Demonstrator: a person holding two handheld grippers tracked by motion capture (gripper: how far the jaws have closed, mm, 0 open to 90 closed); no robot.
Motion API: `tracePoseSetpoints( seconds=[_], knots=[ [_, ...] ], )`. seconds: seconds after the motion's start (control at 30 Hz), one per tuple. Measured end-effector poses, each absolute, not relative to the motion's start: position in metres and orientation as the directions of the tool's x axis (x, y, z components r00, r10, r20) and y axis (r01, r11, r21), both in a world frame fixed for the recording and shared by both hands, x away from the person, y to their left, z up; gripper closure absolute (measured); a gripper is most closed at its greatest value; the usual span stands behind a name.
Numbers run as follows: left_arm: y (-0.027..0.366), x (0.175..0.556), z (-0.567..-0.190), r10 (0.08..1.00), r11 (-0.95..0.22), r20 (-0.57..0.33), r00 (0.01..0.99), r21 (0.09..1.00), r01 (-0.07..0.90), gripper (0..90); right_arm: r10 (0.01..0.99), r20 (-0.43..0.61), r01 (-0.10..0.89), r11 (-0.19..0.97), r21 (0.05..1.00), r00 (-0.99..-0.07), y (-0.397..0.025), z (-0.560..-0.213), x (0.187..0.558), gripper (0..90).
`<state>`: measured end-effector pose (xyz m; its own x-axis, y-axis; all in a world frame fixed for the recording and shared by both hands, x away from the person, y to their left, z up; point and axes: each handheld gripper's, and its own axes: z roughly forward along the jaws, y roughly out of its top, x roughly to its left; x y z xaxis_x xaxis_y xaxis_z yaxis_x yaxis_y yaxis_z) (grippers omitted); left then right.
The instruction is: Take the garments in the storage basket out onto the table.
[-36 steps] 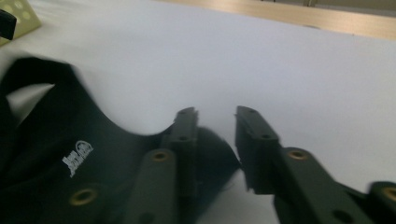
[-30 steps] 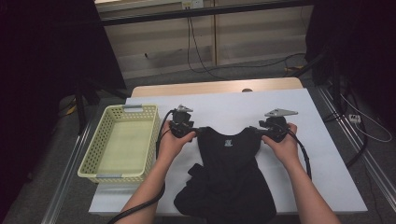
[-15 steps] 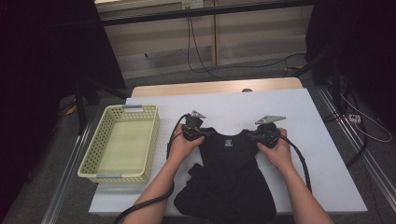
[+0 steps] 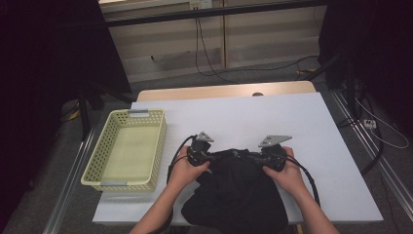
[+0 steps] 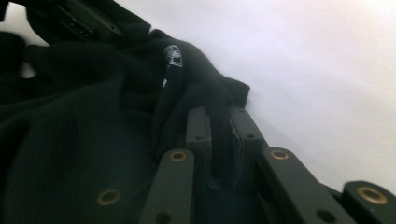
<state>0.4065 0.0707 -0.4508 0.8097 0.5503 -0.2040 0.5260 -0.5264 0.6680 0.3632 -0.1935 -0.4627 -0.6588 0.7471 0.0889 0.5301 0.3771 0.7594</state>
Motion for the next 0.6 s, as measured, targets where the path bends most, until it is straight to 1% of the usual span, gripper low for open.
tracePoseSetpoints(
  seconds=[0.27,0.43,0.6],
  knots=[
    [0.079,0.387,-0.452,0.540,-0.516,-0.208,0.815,0.683,0.516,85.0,0.708,0.069,0.495,0.417,0.762,-0.703,-0.182,-0.462,0.351,80.9],
    [0.084,0.377,-0.453,0.538,-0.498,-0.238,0.809,0.684,0.533,84.9,0.701,0.065,0.488,0.423,0.763,-0.710,-0.178,-0.462,0.349,80.9],
    [0.087,0.366,-0.452,0.513,-0.520,-0.245,0.823,0.674,0.525,84.9,0.686,0.066,0.479,0.433,0.764,-0.725,-0.175,-0.462,0.348,81.0]
  ],
)
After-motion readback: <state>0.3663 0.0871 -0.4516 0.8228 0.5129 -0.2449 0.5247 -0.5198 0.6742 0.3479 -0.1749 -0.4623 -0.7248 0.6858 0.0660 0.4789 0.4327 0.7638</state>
